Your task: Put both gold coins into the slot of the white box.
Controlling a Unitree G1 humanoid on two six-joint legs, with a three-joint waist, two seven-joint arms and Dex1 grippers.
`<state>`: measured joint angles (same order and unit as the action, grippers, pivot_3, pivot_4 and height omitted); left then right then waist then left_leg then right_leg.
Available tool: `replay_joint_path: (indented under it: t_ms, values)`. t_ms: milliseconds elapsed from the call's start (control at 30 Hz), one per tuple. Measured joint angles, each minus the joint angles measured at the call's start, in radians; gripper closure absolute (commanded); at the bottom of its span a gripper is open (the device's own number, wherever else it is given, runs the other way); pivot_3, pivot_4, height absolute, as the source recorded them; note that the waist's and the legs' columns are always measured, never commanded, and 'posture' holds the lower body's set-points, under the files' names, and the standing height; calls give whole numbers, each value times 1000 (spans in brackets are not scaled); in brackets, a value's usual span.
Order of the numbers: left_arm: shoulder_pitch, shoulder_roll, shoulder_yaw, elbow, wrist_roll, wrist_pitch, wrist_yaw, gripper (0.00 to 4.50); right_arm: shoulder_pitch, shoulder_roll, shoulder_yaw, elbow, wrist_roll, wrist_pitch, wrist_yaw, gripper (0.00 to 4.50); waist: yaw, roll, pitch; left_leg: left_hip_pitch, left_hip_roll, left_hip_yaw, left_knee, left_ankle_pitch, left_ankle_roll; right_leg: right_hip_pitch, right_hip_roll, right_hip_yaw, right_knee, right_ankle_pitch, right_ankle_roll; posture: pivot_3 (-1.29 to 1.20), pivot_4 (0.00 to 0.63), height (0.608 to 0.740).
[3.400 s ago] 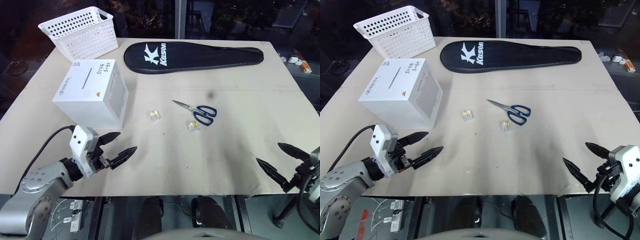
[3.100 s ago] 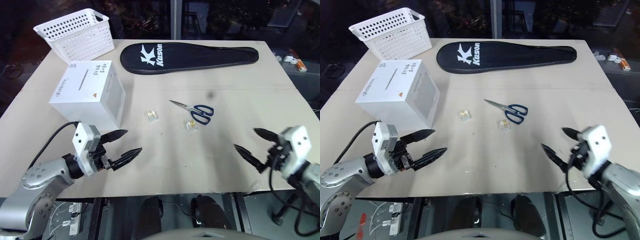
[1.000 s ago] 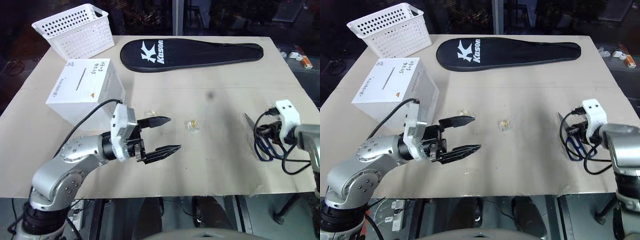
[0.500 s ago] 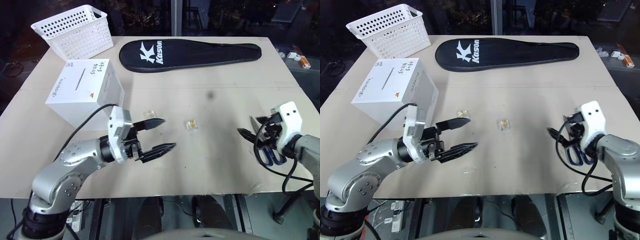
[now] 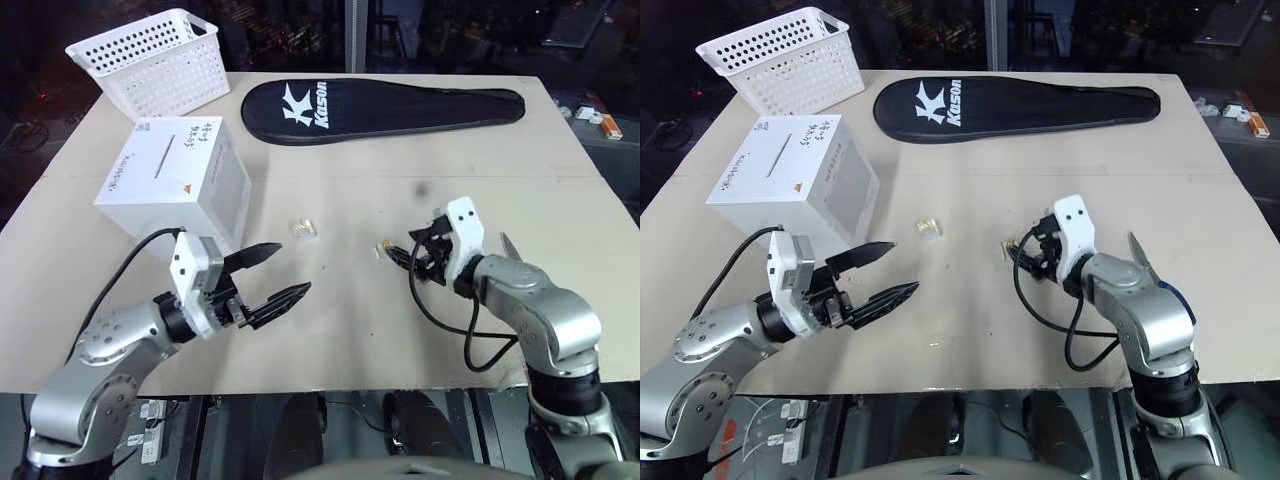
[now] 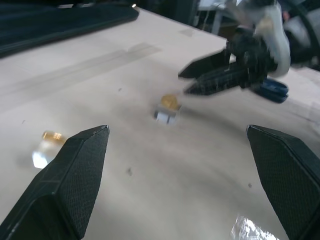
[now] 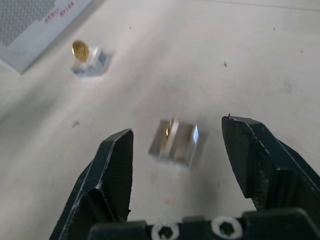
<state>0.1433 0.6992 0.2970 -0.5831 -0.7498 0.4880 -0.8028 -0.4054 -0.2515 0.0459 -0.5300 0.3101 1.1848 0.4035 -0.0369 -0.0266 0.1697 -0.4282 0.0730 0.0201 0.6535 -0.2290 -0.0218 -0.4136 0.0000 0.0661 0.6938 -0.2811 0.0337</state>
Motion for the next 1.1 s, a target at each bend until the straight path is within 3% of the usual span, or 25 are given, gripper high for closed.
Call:
replay_joint_path:
  t_ms: [300,333,367,433,1100]
  values:
    - [68,-1,30,-27,0,-17,-12,0,-46,29,-7,25,52,86,-26,2158,-4,0,0,0,0,0,0,0,0,0,0,0,0,0,0,0,150,727]
    - [70,-1,34,-27,0,-19,-16,0,-46,30,-3,41,52,96,-36,2672,-4,0,0,0,0,0,0,0,0,0,0,0,0,0,0,0,150,727]
    - [71,-1,37,-27,0,-19,-18,0,-46,30,-2,45,52,97,-40,2684,-4,0,0,0,0,0,0,0,0,0,0,0,0,0,0,0,150,727]
    - [74,-1,41,-27,0,-20,-20,0,-47,30,1,54,52,97,-45,3378,-4,0,0,0,0,0,0,0,0,0,0,0,0,0,0,0,150,727]
    - [77,-3,43,-28,0,-20,-17,0,-58,24,32,97,52,85,-63,3378,-4,0,0,0,0,0,0,0,0,0,0,0,0,0,0,0,150,727]
